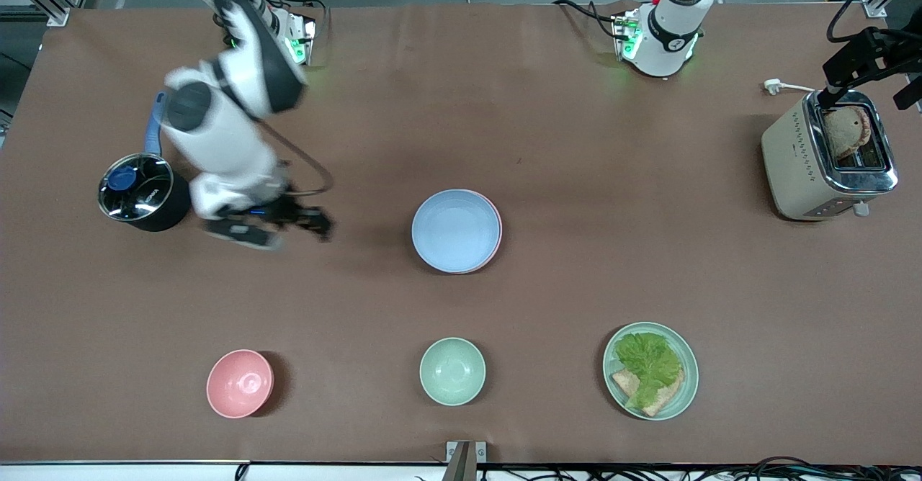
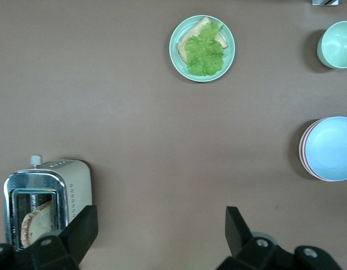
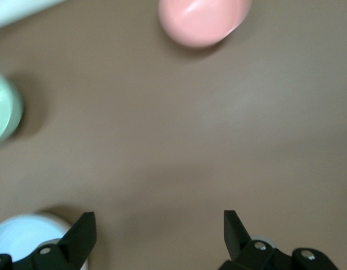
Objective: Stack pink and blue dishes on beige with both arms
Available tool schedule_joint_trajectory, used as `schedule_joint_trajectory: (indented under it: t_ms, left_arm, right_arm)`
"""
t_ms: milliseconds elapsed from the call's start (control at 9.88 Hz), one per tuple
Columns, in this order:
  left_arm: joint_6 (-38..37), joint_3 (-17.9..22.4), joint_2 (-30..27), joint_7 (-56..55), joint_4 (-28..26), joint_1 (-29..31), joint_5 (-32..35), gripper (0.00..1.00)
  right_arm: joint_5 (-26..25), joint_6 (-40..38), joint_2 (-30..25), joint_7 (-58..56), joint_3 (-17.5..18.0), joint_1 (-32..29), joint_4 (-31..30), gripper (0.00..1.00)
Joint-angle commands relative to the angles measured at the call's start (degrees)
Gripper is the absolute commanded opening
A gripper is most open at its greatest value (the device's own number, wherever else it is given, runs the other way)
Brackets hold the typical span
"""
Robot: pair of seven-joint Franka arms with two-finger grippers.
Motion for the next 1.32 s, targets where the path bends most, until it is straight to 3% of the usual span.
schedule_joint_trajectory:
  t_ms: [0,101,203,405,608,810,1215]
  left_arm:
    - [-1.3,0.8,2.8,-0.8,0.2,-1.3,-0.9,1.00]
    - [-1.3,0.8,3.5,-1.0,0.3,-1.5,-0.5,1.00]
    - [-1.3,0.8,3.3,-1.3,0.2,-1.4,-0.4,1.00]
    - [-1.3,0.9,3.2,-3.1,0.0,-1.3,-0.8,1.00]
    - [-1.3,0.9,3.0,-2.1,-0.3,-1.3,-0.5,1.00]
    - [-1.3,0.9,3.0,-1.5,-0.3,-1.3,-0.2,1.00]
    - [-1.3,0.8,3.0,-1.5,-0.3,-1.3,-0.1,1.00]
  right_arm:
    - [-1.7,-4.7,-6.0,-6.6,-8.5,-0.1,2.2,1.00]
    - [-1.2,-5.2,-8.1,-9.2,-12.1,0.0,2.6,1.00]
    - [-0.9,-10.5,-9.9,-13.4,-15.1,0.0,5.0,1.00]
    - [1.7,-28.6,-9.6,-24.1,-17.1,-0.2,16.7,1.00]
    - [3.1,-32.2,-9.4,-29.2,-20.2,-0.4,21.2,1.00]
    - [5.8,-38.6,-5.2,-32.3,-20.7,-1.9,28.3,1.00]
    - [6.0,-39.5,-5.2,-34.9,-20.9,-2.2,27.9,1.00]
